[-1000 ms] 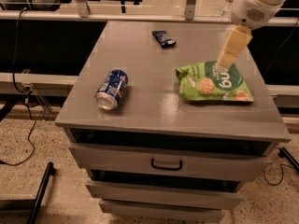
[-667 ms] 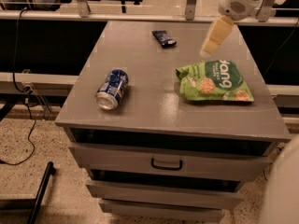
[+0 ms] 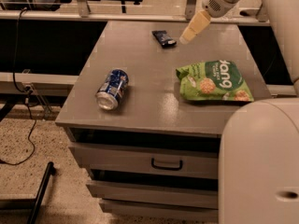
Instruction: Pick rxbar blueberry
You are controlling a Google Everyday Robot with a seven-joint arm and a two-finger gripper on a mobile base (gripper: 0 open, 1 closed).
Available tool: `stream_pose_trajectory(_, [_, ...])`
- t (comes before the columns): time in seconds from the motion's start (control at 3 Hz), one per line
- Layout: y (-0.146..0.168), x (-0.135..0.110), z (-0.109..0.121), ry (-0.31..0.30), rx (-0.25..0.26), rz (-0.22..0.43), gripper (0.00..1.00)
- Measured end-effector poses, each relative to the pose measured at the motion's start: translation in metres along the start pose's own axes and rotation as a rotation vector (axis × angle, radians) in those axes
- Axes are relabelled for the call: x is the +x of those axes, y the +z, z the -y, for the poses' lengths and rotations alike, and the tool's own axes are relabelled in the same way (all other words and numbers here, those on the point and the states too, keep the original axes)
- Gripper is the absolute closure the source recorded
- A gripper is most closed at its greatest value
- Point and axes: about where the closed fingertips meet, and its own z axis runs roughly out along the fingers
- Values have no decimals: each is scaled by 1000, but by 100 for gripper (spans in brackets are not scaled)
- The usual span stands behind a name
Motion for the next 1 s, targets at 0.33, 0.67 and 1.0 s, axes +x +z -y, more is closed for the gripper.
stream_pose_trajectory(0.33, [31, -7, 23, 118, 45, 67, 0])
stream_pose_trajectory(0.67, [64, -15, 34, 208, 50, 150, 0])
stream_pose_trajectory(1.0, [106, -25, 40, 290, 43, 242, 0])
